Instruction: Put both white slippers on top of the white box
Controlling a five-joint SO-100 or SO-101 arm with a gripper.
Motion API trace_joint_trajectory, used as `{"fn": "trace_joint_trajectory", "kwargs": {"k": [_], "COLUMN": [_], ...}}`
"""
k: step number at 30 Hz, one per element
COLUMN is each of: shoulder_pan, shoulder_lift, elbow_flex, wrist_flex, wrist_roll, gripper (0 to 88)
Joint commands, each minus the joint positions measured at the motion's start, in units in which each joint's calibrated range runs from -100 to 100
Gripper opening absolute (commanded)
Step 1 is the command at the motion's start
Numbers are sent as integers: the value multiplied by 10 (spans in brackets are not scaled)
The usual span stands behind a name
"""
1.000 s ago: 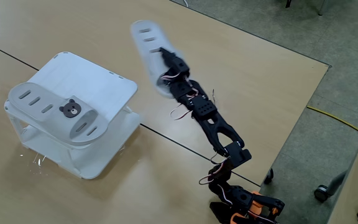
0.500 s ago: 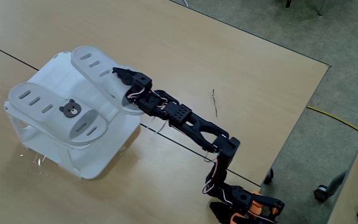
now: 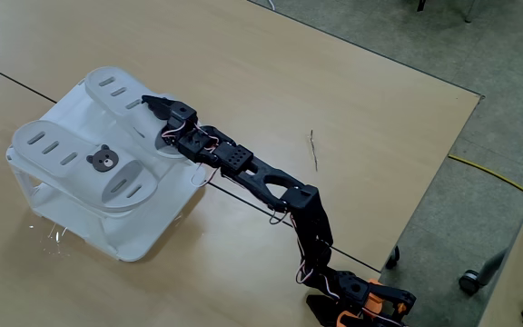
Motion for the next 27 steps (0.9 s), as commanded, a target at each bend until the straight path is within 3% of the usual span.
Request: {"fn": "trace_joint_trajectory", "kwargs": {"k": [1, 27], "shoulder_pan": [-8, -18], "shoulder_lift": [6, 94], "elbow_flex": [-108, -176], "wrist_flex": [-2, -4], "wrist_roll": [4, 4], "gripper": [8, 12]}}
